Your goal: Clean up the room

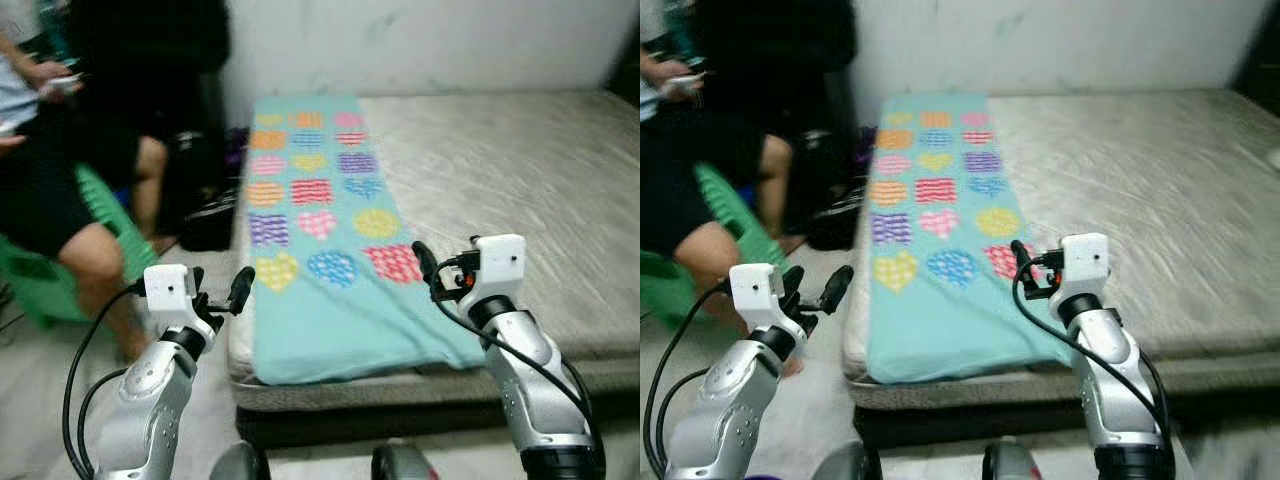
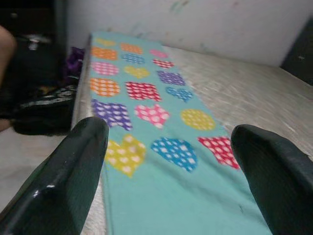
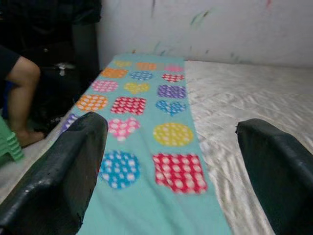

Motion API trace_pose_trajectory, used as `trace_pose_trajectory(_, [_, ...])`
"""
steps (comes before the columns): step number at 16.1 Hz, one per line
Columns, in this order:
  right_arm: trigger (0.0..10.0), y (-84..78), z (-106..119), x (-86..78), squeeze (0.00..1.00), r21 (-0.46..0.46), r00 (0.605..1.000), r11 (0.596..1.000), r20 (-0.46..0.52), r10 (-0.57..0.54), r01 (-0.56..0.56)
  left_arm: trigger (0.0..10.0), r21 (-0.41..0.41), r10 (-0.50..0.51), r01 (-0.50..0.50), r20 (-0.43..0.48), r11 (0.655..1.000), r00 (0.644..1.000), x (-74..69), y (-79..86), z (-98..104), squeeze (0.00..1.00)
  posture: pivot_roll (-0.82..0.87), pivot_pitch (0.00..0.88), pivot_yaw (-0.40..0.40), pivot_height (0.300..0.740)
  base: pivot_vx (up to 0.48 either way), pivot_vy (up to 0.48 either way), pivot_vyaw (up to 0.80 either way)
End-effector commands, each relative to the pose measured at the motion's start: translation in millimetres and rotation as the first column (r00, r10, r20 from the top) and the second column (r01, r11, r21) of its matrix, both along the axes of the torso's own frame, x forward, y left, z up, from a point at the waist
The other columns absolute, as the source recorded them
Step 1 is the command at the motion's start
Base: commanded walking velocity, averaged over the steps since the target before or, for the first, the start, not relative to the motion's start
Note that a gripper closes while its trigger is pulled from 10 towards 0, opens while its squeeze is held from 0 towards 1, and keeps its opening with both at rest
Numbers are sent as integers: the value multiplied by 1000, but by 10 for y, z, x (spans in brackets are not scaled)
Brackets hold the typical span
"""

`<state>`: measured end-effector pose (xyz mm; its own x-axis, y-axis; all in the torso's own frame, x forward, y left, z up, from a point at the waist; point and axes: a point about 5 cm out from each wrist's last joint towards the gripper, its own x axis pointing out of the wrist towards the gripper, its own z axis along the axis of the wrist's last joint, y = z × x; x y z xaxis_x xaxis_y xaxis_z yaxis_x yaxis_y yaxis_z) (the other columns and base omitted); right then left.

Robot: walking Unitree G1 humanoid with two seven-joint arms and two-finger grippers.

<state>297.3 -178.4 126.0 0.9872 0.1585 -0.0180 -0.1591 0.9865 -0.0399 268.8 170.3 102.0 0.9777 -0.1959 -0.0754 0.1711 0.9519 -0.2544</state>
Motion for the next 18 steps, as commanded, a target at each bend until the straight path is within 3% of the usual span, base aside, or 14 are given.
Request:
trace_pose_trajectory(1, [10000, -23, 27, 10, 0, -11, 1000, 1000, 10, -1, 2, 10000, 2, 3, -3, 19, 1000, 1000, 11, 3, 39, 0, -223, 0, 33, 633, 0, 0, 0])
trace_pose_trajectory(8, [10000, -28, 18, 3, 0, -37, 1000, 999, 17, 11, -11, 10000, -13, 28, -27, 43, 1000, 999, 15, 29, 63, 0, -227, 0, 34, 623, 72, 0, 0])
trace_pose_trajectory(18, [10000, -15, 1, -14, 0, -47, 999, 999, 24, 23, -22, 10000, -10, 12, -12, 48, 1000, 999, 4, 22, 64, 0, -226, 2, 39, 623, 450, 0, 0])
